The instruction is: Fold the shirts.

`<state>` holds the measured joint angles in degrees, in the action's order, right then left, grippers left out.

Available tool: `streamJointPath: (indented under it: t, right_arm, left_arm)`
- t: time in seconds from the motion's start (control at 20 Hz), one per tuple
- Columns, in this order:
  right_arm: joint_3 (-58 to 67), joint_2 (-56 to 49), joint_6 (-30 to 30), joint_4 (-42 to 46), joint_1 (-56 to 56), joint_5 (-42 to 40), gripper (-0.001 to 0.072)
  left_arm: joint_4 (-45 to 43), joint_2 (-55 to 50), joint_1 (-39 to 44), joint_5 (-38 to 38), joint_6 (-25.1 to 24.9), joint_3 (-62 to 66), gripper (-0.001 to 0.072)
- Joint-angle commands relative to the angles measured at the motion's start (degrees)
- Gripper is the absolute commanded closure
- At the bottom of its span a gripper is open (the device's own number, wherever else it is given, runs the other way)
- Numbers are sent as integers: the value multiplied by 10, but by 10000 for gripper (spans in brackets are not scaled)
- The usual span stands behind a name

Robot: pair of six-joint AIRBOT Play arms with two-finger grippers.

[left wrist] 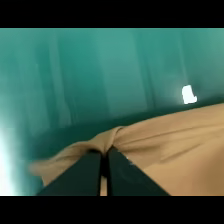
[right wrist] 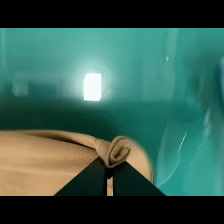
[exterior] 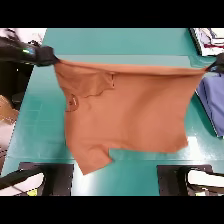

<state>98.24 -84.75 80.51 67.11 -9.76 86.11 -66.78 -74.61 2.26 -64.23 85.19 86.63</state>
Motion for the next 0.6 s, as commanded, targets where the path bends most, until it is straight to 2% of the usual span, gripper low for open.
streamJointPath:
  t: [0.0, 0.1, 0.2, 0.25, 0.45, 0.55]
  right_arm:
    - [18, -106, 1, 0, 19, -61, 691]
    - [73, -146, 1, 0, 31, -87, 692]
    - [114, -167, 1, 0, 37, -87, 692]
    - [123, -169, 0, 1, 41, -77, 692]
    - [66, -138, -22, 6, 43, -58, 692]
    - [-13, -107, -22, 7, 43, -83, 692]
  left_arm:
    - [28, -113, -1, 137, -18, -12, 683]
    - [32, -144, -1, 193, -18, 14, 682]
    - [29, -146, -7, 212, -18, 29, 682]
    - [26, -146, -9, 198, -19, 37, 682]
    - [9, -144, -19, 52, -57, 32, 684]
    - [7, -144, -16, 37, -57, -3, 684]
